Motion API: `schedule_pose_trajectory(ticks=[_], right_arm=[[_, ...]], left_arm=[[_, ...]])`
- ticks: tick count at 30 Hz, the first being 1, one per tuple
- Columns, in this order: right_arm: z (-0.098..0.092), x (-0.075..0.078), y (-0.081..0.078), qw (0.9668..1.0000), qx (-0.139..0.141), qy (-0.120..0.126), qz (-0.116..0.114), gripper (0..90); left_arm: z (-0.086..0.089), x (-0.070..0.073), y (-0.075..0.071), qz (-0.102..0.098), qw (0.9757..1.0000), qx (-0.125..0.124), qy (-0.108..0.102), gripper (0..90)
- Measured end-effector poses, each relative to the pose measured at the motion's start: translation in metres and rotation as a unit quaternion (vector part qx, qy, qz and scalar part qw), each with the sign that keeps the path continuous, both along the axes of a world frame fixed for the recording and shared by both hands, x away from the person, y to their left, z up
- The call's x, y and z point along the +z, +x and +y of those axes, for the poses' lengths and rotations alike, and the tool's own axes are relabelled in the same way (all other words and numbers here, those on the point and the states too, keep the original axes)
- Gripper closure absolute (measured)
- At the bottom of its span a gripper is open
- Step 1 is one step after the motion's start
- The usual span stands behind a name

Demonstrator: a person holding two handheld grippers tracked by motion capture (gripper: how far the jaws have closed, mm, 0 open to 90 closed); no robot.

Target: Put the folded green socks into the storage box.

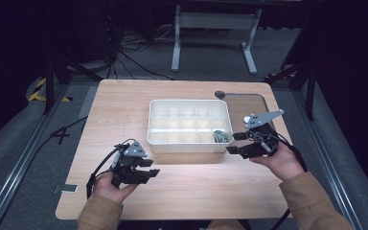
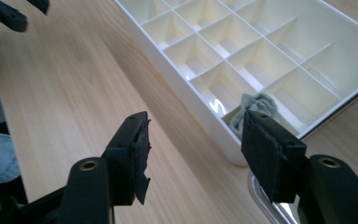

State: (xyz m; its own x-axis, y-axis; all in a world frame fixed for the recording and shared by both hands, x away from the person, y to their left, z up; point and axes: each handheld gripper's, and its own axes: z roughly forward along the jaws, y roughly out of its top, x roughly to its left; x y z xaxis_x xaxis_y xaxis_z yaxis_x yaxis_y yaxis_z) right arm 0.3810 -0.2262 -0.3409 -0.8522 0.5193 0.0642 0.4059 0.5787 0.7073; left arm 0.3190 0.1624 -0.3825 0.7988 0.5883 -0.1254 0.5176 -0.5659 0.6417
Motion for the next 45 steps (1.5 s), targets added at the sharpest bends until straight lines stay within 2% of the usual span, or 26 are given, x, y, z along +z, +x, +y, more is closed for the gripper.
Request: schedule_pose_trajectory(ticks=[1,2,4,6,8,12,15,18,20,21,22,23,24,25,29,30,31,32,33,34,35,40,43,45], right_arm=[[0.0,0.0,0.0,1.0,0.0,0.0,0.0,41.5],[-0.001,-0.003,-0.01,0.9998,0.007,0.016,-0.003,41.6],[-0.001,-0.007,-0.016,0.9996,0.01,0.027,-0.005,41.7],[0.0,-0.011,-0.021,0.9994,0.011,0.032,-0.004,42.1],[0.002,-0.017,-0.027,0.9992,0.014,0.035,-0.014,42.3],[0.008,-0.035,-0.036,0.9988,0.034,0.034,-0.002,43.7],[0.013,-0.05,-0.043,0.9983,0.036,0.045,0.007,44.1],[0.018,-0.058,-0.046,0.9983,0.042,0.039,0.006,44.6],[0.021,-0.064,-0.049,0.9987,0.039,0.033,-0.003,44.2],[0.021,-0.064,-0.049,0.9987,0.039,0.033,-0.003,44.2],[0.024,-0.071,-0.049,0.9987,0.036,0.034,-0.007,43.6],[0.026,-0.08,-0.049,0.9989,0.035,0.03,0.003,44.2],[0.026,-0.084,-0.05,0.999,0.033,0.028,0.011,44.5],[0.026,-0.084,-0.05,0.999,0.033,0.028,0.011,44.5],[0.029,-0.101,-0.051,0.9991,0.026,0.023,0.023,45.9],[0.031,-0.105,-0.05,0.9992,0.025,0.018,0.026,45.8],[0.035,-0.113,-0.051,0.9988,0.028,0.004,0.04,46.1],[0.035,-0.113,-0.051,0.9988,0.028,0.004,0.04,46.1],[0.038,-0.116,-0.052,0.9986,0.031,-0.008,0.043,46.9],[0.041,-0.12,-0.054,0.9982,0.037,-0.024,0.041,47.5],[0.043,-0.121,-0.055,0.9981,0.041,-0.028,0.037,47.5],[0.046,-0.122,-0.058,0.9984,0.04,-0.034,0.022,47.5],[0.05,-0.127,-0.059,0.9979,0.032,-0.055,0.011,47.9],[0.05,-0.127,-0.059,0.9982,0.029,-0.051,0.008,48.3]], left_arm=[[0.0,0.0,0.0,0.0,1.0,0.0,0.0,57.5],[-0.001,0.0,-0.001,0.001,1.0,-0.001,-0.002,57.5],[-0.002,-0.001,-0.001,0.001,1.0,-0.005,-0.001,57.3],[-0.004,-0.002,-0.001,0.003,0.9999,-0.009,-0.004,57.2],[-0.006,-0.003,-0.002,0.003,0.9999,-0.01,-0.005,57.0],[-0.008,-0.006,-0.005,-0.004,0.9999,-0.013,0.005,56.8],[-0.008,-0.008,-0.007,-0.006,0.9999,-0.009,0.006,56.8],[-0.009,-0.01,-0.008,-0.008,0.9999,-0.007,0.011,56.7],[-0.015,-0.016,-0.009,-0.015,0.999,-0.007,0.041,56.5],[-0.015,-0.016,-0.009,-0.015,0.999,-0.007,0.041,56.1],[-0.017,-0.018,-0.009,-0.013,0.9985,-0.01,0.052,56.1],[-0.02,-0.021,-0.009,-0.013,0.9979,-0.014,0.062,55.9],[-0.02,-0.022,-0.009,-0.015,0.9979,-0.016,0.061,55.8],[-0.02,-0.022,-0.009,-0.015,0.9979,-0.016,0.061,55.8],[-0.02,-0.026,-0.008,-0.01,0.9981,-0.017,0.059,55.6],[-0.02,-0.028,-0.007,-0.009,0.9981,-0.018,0.059,55.6],[-0.021,-0.03,-0.008,-0.009,0.9981,-0.016,0.058,55.6],[-0.022,-0.033,-0.008,-0.012,0.9981,-0.016,0.058,55.6],[-0.023,-0.037,-0.008,-0.012,0.998,-0.013,0.061,55.5],[-0.026,-0.047,-0.009,-0.016,0.9971,-0.014,0.073,55.7],[-0.028,-0.05,-0.008,-0.012,0.9965,-0.019,0.081,55.7],[-0.032,-0.058,-0.008,-0.004,0.9962,-0.025,0.083,55.5],[-0.033,-0.061,-0.008,-0.003,0.9964,-0.028,0.08,55.2],[-0.033,-0.063,-0.007,-0.002,0.996,-0.032,0.083,54.8]])
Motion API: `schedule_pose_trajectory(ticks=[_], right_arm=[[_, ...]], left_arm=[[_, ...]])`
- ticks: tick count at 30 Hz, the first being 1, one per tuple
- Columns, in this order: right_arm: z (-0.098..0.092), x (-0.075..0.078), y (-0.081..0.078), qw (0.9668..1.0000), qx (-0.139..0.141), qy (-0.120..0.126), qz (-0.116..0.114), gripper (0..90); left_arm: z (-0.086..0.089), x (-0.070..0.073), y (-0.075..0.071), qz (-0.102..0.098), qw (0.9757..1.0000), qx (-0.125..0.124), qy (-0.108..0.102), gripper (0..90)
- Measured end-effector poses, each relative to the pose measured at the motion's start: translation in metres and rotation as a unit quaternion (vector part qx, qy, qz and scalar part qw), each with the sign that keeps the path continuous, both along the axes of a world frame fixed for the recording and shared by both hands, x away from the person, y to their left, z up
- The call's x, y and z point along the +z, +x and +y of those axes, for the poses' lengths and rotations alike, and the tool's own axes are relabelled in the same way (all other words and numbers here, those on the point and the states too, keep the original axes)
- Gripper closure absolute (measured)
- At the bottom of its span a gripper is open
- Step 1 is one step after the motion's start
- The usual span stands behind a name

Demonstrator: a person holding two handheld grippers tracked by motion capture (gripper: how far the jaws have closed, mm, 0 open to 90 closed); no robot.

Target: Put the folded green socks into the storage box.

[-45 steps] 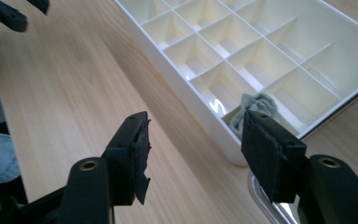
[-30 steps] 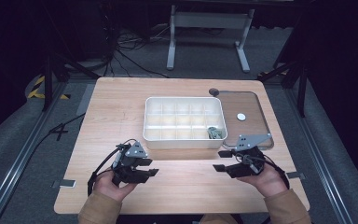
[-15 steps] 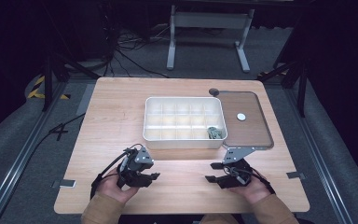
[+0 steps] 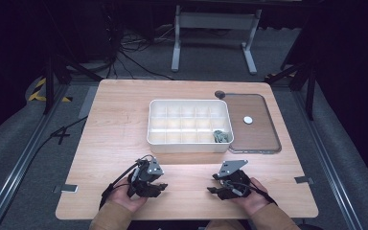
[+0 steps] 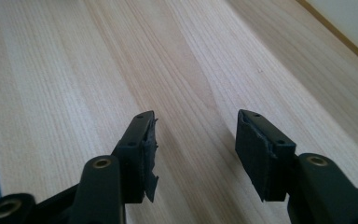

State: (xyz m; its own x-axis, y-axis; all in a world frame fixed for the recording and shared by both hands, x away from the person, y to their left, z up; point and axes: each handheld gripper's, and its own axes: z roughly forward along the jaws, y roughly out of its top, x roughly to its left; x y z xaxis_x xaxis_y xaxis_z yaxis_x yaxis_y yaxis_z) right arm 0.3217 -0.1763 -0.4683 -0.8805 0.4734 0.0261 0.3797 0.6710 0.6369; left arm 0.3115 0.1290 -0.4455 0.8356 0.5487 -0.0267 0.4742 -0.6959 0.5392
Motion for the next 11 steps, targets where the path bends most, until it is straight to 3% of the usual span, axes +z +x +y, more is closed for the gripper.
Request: schedule_pose_trajectory(ticks=[2,8,11], right_arm=[[0.0008,-0.0028,-0.0028,0.9997,-0.008,0.022,-0.003,48.4],[0.002,-0.0045,-0.0051,0.9995,0.001,0.028,-0.016,47.9],[-0.0015,-0.0028,-0.0046,0.9991,0.0,0.037,-0.019,47.1]], left_arm=[[-0.0002,-0.0017,0.0008,0.002,1.0,0.002,0.0,54.7],[0.004,-0.0036,0.0063,0.016,0.9996,0.012,-0.018,54.5],[0.0047,-0.0049,0.0077,0.0,0.9997,0.017,-0.019,54.5]])
